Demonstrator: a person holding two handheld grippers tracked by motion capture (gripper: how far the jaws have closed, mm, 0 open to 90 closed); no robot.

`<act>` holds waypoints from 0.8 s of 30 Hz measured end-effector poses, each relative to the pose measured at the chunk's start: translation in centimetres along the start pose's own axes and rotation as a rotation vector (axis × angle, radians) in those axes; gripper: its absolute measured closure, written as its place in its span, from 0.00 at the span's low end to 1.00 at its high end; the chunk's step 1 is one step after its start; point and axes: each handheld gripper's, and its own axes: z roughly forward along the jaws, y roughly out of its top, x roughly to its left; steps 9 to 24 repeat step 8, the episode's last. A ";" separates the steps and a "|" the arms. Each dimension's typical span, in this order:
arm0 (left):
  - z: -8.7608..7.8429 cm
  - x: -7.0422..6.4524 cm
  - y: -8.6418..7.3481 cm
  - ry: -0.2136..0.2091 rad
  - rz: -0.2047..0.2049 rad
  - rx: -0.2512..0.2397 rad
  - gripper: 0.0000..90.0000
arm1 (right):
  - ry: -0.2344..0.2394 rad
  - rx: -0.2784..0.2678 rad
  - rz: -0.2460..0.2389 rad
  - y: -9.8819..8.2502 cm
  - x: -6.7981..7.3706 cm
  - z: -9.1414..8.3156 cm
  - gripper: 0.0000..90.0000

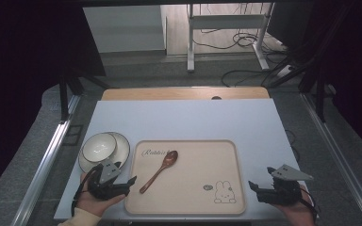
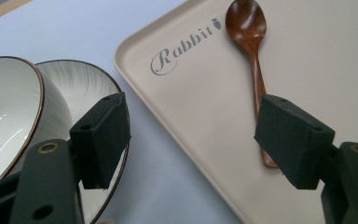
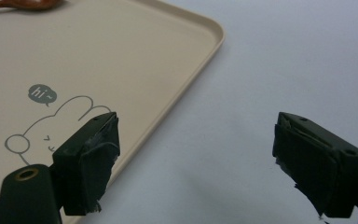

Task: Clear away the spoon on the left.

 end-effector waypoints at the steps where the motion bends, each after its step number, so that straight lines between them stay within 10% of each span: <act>1: 0.0 0.0 0.0 0.000 -0.001 0.000 0.29 | 0.000 -0.001 -0.001 0.0 0.0 0.0 0.16; 24: 0.1 -0.2 0.3 0.003 0.013 0.006 0.29 | 0.005 -0.003 0.016 0.0 -0.1 0.2 0.15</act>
